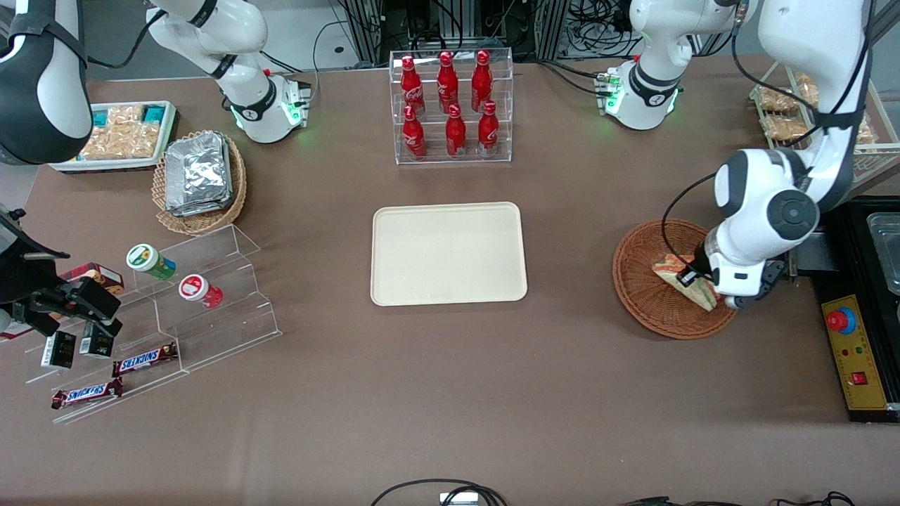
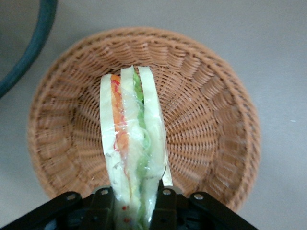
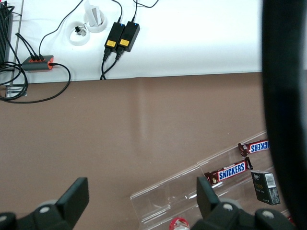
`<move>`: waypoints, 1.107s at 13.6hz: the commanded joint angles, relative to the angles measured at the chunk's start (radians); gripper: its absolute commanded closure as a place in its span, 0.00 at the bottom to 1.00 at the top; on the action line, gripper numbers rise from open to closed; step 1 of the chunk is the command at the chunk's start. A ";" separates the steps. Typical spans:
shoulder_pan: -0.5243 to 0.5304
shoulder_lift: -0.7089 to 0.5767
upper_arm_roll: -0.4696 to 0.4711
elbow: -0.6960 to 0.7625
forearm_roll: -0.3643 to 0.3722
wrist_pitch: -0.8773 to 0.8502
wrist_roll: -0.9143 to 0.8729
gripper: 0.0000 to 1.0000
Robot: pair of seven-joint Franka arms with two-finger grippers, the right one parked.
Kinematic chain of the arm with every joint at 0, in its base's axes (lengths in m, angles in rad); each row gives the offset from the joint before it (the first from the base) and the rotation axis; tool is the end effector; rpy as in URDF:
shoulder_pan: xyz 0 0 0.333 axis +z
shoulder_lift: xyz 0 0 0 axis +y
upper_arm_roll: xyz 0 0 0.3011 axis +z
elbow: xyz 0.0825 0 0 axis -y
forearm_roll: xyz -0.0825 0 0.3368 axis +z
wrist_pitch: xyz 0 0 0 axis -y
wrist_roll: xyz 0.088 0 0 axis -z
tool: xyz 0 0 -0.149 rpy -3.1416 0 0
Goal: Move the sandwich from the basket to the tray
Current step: 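Lift the sandwich and carry it with the left gripper over the cream tray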
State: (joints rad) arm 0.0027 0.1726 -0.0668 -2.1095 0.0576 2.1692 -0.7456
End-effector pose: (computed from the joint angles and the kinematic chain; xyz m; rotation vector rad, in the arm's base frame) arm 0.5119 -0.0285 0.3004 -2.9041 -0.9732 0.1376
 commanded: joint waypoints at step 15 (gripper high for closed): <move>-0.167 0.053 -0.449 0.249 0.152 -0.155 -0.038 1.00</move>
State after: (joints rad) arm -0.1161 0.1729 -0.5143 -1.8838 0.1621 1.9857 -0.7477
